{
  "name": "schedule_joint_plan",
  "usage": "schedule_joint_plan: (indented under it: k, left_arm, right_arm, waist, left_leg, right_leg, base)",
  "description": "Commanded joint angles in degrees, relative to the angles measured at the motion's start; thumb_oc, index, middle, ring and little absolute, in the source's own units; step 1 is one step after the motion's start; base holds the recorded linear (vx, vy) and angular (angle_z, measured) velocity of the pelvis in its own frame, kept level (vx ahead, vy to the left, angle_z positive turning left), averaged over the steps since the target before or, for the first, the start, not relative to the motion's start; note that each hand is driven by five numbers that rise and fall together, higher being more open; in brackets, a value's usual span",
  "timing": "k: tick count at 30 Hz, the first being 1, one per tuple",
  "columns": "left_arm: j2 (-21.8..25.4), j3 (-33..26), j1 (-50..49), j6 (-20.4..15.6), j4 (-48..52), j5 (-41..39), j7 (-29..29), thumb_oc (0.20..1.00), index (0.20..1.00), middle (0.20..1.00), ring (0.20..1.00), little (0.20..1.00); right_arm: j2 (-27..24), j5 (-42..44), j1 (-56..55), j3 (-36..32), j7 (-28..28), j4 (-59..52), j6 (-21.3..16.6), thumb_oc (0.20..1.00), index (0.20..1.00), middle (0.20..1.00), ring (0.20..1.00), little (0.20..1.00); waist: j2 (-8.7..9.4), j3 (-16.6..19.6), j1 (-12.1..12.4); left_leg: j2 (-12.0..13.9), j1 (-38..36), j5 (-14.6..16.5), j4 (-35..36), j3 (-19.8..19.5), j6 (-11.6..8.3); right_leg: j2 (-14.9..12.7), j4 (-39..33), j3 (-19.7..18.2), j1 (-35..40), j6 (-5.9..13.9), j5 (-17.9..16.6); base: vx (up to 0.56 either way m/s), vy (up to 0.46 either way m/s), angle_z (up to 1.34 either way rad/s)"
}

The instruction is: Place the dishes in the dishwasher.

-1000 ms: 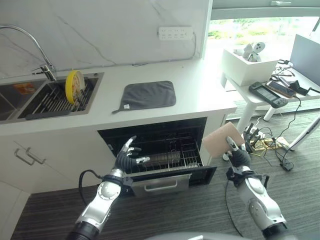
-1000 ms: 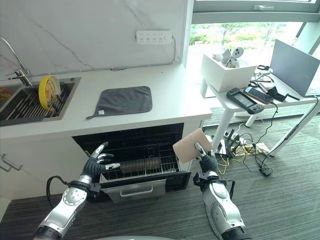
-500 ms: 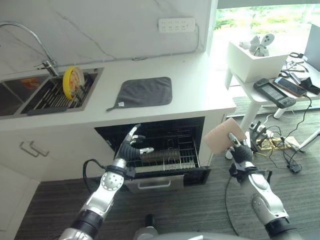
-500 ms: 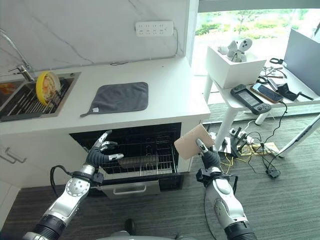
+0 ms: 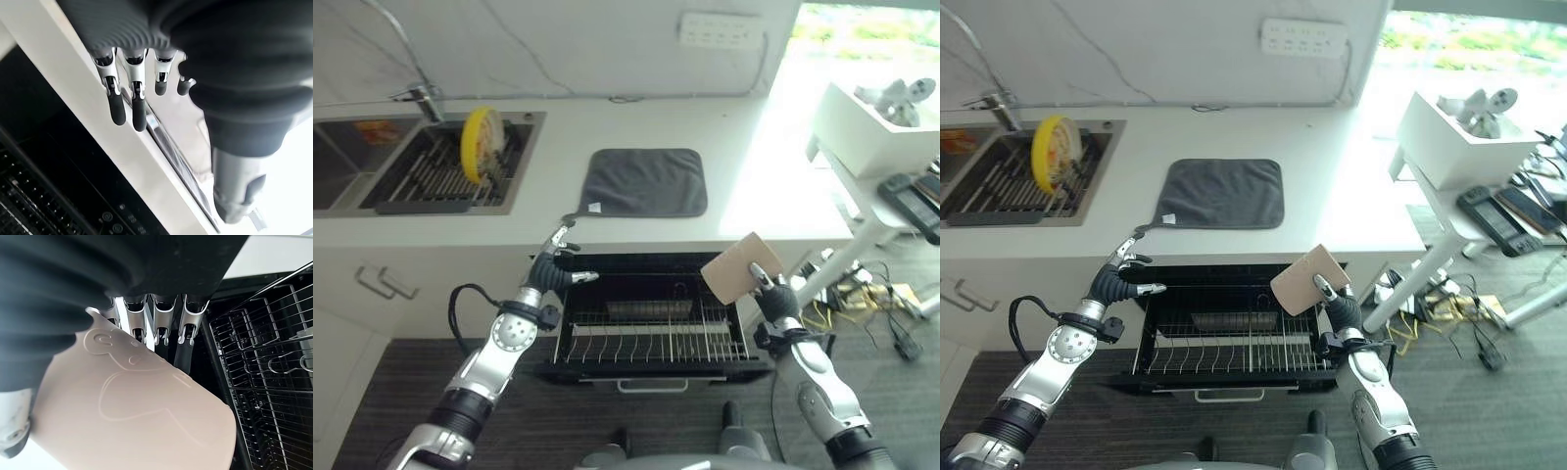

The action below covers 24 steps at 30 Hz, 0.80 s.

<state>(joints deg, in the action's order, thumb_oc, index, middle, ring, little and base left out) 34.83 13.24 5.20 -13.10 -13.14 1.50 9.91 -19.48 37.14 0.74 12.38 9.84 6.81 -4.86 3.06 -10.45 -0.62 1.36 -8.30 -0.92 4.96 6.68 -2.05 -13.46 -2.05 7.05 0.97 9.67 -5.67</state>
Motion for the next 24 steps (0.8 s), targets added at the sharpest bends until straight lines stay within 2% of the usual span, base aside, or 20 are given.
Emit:
schedule_joint_plan:
  k: [1, 12, 15, 16, 18, 19, 24]
  left_arm:
    - [-1.5, -1.3, -0.3, -2.3, 2.2, 2.7, -0.2, 1.0, 1.0, 1.0, 1.0, 1.0]
    - [-0.3, -1.7, -2.9, -2.0, 3.2, 3.8, -3.3, 1.0, 1.0, 1.0, 1.0, 1.0]
    - [0.6, 0.3, -3.1, -0.4, 3.5, 3.8, -11.3, 1.0, 1.0, 1.0, 1.0, 1.0]
    - [2.2, 2.2, -3.3, 0.6, 3.7, 4.0, -17.1, 1.0, 1.0, 1.0, 1.0, 1.0]
    - [4.3, 3.3, -3.4, 1.2, 4.5, 3.4, -21.2, 1.0, 1.0, 1.0, 1.0, 1.0]
    - [4.4, 3.3, -3.5, 1.3, 4.5, 3.3, -21.3, 1.0, 1.0, 1.0, 1.0, 1.0]
    - [12.3, 6.1, -4.1, 6.1, 8.3, 3.7, -35.3, 1.0, 1.0, 1.0, 1.0, 1.0]
  right_arm:
    - [-1.3, 0.6, 2.4, -4.6, 0.8, -5.0, -2.3, 0.2, 0.2, 0.2, 0.2, 0.2]
    - [-1.2, 0.6, 1.5, -4.5, 2.0, -6.9, -1.5, 0.2, 0.2, 0.2, 0.2, 0.2]
    - [-1.4, 0.6, 1.6, -4.6, 1.7, -7.3, -0.9, 0.2, 0.2, 0.2, 0.2, 0.2]
    - [-1.9, 0.6, 1.6, -4.3, 1.0, -7.6, -0.2, 0.2, 0.2, 0.2, 0.2, 0.2]
    - [-2.5, 0.7, 1.4, -4.1, 0.3, -7.8, 0.2, 0.2, 0.2, 0.2, 0.2, 0.2]
    - [-2.4, 0.7, 1.4, -4.1, 0.3, -7.8, 0.2, 0.2, 0.2, 0.2, 0.2, 0.2]
    - [-4.2, 1.0, 0.5, -2.1, -1.8, -8.6, 1.2, 0.2, 0.2, 0.2, 0.2, 0.2]
  waist:
    - [-2.59, 2.2, -1.4]
    - [-3.25, 3.8, -1.6]
    - [-3.34, 3.8, -1.6]
    - [-3.48, 3.7, -1.9]
    - [-3.65, 3.7, -2.1]
    - [-3.63, 3.7, -2.1]
    - [-4.59, 3.3, -3.0]
  left_leg:
    - [7.7, 2.6, -1.0, 0.0, 2.6, -2.82]
    - [8.4, 1.3, 0.1, 0.0, 4.1, -3.44]
    - [8.7, 1.3, 0.1, 0.0, 4.9, -3.61]
    - [8.9, 1.3, 0.0, 0.0, 5.4, -3.7]
    - [9.0, 1.3, -0.1, 0.0, 5.7, -3.72]
    - [9.0, 1.3, -0.1, 0.0, 5.7, -3.72]
    - [9.1, 1.0, -0.1, 0.0, 6.4, -3.61]
  right_leg:
    - [2.1, -2.5, 2.8, 6.2, 0.43, 2.8]
    - [1.2, -2.9, 3.7, 7.6, 1.01, 3.6]
    - [0.8, -3.0, 4.4, 7.7, 1.37, 3.7]
    - [0.6, -3.0, 4.7, 7.6, 1.62, 3.6]
    - [0.4, -3.0, 5.0, 7.5, 1.82, 3.6]
    - [0.4, -3.0, 5.0, 7.5, 1.82, 3.6]
    - [0.2, -3.0, 5.2, 7.3, 2.22, 3.6]
  base:
    - [0.1, -0.07, -0.11]
    - [0.05, 0.0, -0.06]
    - [0.0, 0.031, 0.04]
    - [-0.01, 0.038, 0.04]
    - [-0.01, 0.021, 0.01]
    - [0.0, 0.0, 0.0]
    - [0.02, 0.031, -0.01]
